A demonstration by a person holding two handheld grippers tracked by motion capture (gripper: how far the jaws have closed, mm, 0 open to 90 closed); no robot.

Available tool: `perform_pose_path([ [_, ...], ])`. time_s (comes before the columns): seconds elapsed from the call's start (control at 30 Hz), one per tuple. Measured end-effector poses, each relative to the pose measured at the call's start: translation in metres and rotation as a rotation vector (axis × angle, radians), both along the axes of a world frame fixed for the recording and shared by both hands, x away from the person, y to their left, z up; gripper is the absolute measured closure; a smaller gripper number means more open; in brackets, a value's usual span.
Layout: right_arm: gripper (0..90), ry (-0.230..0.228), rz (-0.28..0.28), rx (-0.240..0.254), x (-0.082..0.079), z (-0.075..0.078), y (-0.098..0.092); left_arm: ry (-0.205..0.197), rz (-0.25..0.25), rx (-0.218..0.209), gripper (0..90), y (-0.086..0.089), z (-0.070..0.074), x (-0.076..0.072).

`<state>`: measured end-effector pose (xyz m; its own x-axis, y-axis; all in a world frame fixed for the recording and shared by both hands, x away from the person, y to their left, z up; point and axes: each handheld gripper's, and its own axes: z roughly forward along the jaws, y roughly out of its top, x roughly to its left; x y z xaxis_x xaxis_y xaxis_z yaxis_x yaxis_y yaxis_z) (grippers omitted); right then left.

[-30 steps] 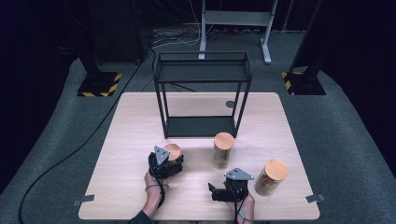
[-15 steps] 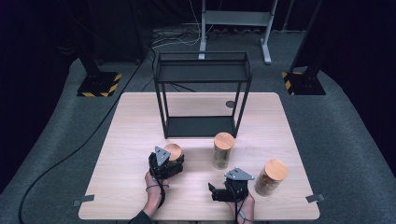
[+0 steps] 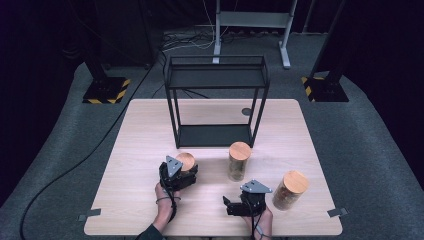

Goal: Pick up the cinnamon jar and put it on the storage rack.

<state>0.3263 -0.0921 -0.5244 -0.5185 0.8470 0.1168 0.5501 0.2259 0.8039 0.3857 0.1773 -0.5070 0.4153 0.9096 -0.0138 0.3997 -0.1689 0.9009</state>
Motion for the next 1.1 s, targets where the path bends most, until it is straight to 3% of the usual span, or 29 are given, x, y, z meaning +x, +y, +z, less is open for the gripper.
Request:
perform_pose_path([
  [1.1,2.5,0.005,0.002,-0.006,0.001,0.000,0.001,0.004,-0.035,0.001,25.0,-0.010,0.011,0.018],
])
